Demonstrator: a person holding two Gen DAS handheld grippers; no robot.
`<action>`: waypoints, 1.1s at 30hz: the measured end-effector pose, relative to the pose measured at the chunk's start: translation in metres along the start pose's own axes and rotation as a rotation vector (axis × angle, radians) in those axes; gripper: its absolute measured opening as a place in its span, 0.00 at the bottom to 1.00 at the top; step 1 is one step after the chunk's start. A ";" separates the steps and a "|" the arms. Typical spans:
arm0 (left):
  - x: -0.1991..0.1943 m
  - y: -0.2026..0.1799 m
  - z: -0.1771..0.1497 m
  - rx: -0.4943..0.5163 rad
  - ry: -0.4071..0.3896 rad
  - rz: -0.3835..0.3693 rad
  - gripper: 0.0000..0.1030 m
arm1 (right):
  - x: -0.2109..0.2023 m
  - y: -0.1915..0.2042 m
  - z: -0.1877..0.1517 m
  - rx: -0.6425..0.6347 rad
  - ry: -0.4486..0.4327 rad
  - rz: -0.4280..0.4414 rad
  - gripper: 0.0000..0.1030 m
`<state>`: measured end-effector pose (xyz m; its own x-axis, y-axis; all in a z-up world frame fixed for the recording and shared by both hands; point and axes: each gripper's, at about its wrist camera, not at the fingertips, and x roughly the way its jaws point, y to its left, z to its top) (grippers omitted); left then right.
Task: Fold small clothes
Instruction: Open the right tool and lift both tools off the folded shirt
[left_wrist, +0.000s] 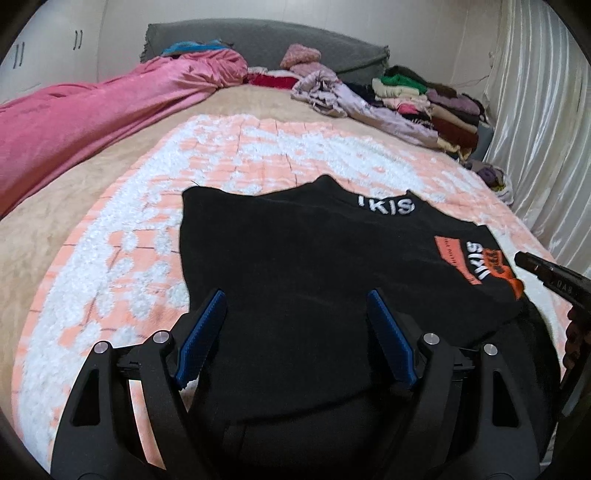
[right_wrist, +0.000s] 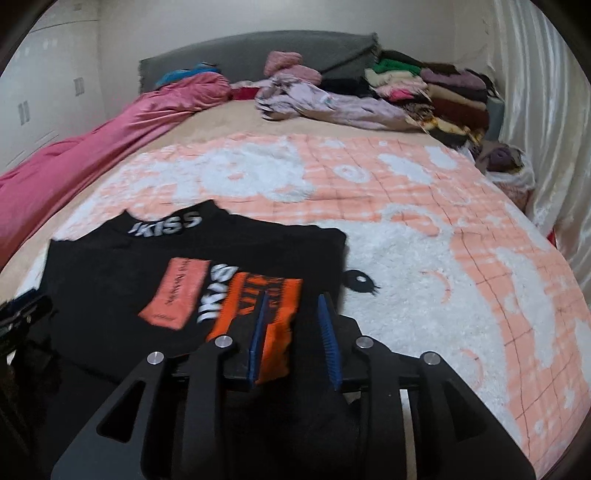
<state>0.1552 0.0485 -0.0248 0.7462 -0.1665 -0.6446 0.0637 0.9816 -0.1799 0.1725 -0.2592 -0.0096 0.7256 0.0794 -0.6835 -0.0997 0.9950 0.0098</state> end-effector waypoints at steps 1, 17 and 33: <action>-0.004 0.000 -0.001 -0.003 -0.009 -0.003 0.69 | -0.004 0.006 -0.002 -0.018 -0.006 0.015 0.26; 0.001 -0.029 -0.013 0.120 0.033 0.012 0.71 | -0.003 0.064 -0.017 -0.154 0.044 0.112 0.26; -0.001 -0.025 -0.015 0.105 0.033 0.000 0.72 | 0.014 0.049 -0.029 -0.119 0.095 0.068 0.27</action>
<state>0.1428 0.0228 -0.0303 0.7239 -0.1677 -0.6692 0.1341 0.9857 -0.1021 0.1578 -0.2107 -0.0395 0.6476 0.1345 -0.7500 -0.2303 0.9728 -0.0244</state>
